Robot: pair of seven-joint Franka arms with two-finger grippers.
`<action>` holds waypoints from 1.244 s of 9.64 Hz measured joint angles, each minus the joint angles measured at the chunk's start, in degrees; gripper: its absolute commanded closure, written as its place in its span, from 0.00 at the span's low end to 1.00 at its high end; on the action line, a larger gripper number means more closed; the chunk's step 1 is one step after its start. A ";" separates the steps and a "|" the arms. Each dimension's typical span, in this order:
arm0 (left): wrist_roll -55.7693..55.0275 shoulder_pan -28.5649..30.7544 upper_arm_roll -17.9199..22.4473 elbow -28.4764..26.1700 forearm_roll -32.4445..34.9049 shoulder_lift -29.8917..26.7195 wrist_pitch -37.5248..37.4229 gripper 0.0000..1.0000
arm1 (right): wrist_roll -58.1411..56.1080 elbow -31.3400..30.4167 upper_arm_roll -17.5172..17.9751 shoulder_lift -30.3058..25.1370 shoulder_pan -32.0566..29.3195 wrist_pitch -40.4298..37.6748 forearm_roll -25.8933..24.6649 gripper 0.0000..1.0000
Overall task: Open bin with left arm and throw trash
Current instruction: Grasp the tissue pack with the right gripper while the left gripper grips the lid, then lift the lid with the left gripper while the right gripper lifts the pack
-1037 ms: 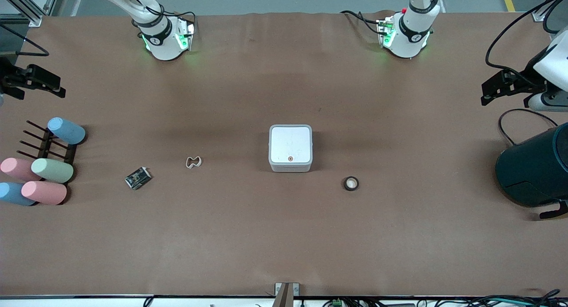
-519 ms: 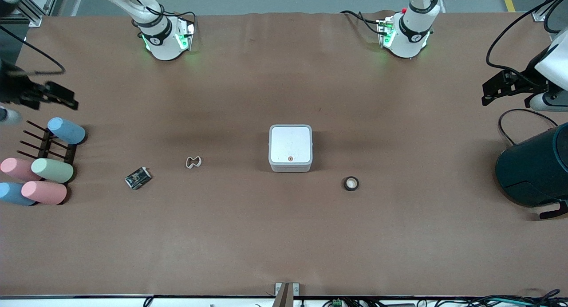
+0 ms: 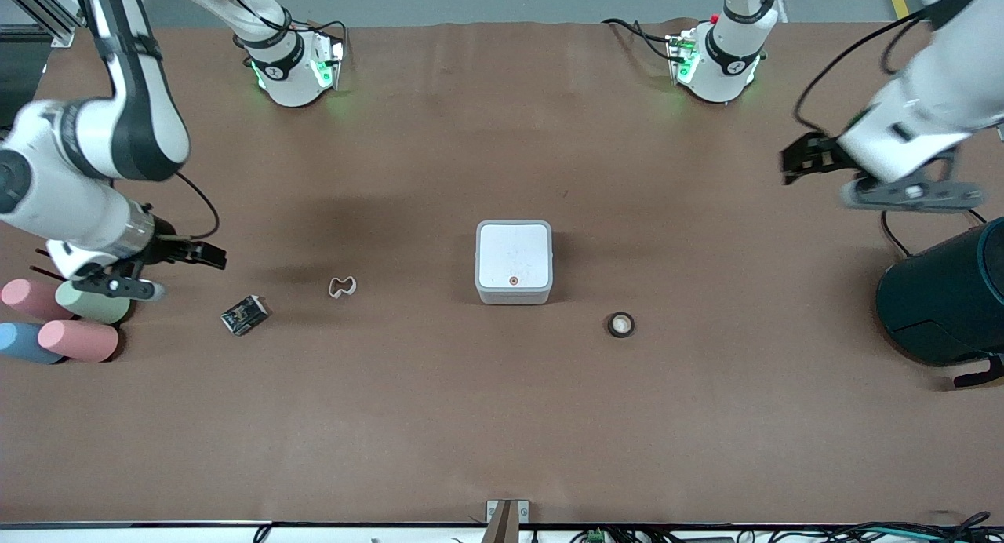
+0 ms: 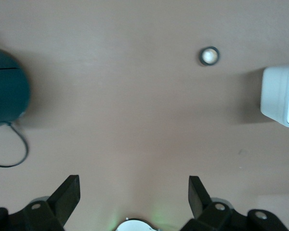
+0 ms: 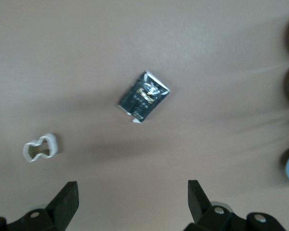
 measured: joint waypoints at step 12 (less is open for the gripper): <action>-19.69 -22.41 -4.86 3.67 2.92 32.53 44.70 1.00 | 17.33 -2.86 -0.01 17.42 -1.64 27.65 12.66 0.00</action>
